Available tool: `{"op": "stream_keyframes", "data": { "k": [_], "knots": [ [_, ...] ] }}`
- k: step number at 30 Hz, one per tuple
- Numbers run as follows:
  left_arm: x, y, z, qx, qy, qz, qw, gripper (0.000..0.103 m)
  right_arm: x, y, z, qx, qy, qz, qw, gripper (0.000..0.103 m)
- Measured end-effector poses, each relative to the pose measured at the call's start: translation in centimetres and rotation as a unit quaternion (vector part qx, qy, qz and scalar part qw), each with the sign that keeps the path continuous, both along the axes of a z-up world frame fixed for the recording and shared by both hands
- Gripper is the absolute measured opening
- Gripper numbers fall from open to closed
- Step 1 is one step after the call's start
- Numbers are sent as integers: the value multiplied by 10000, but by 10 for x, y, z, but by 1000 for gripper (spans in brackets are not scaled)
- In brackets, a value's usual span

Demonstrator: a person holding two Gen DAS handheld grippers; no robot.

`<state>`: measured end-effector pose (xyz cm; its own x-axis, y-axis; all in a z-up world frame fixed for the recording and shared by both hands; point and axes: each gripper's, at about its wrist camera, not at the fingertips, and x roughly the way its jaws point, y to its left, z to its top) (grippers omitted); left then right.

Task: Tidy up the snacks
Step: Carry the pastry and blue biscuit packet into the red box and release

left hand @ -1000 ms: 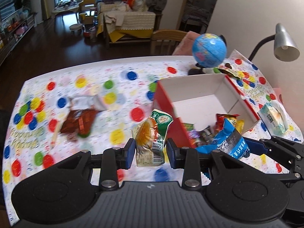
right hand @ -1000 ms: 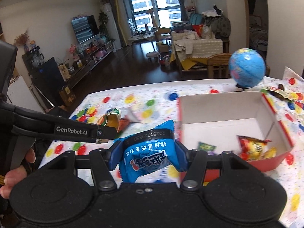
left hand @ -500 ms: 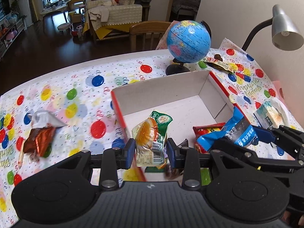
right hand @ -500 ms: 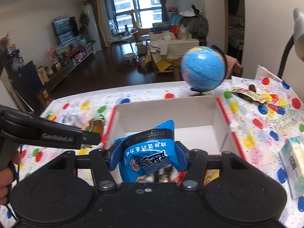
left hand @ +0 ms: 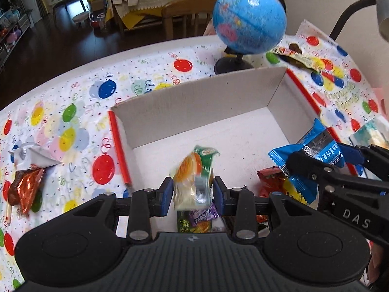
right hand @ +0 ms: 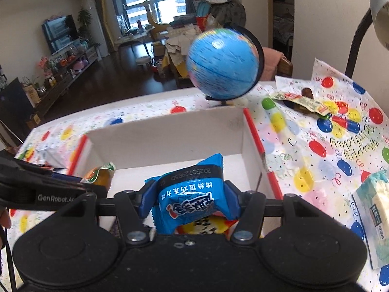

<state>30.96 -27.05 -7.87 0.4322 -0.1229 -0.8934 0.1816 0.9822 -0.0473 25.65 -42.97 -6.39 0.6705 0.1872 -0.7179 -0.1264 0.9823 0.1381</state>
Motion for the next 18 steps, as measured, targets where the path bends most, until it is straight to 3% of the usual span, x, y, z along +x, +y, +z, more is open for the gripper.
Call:
{"op": "stream_keyframes", "data": {
  "k": [11, 18],
  "knots": [
    [14, -18, -20, 137, 111, -189, 9997, 35, 10, -7, -22, 120, 324, -44, 9994, 59],
    [8, -12, -19, 113, 82, -167, 9998, 36, 6, -8, -24, 118, 373, -54, 9992, 64]
  ]
}}
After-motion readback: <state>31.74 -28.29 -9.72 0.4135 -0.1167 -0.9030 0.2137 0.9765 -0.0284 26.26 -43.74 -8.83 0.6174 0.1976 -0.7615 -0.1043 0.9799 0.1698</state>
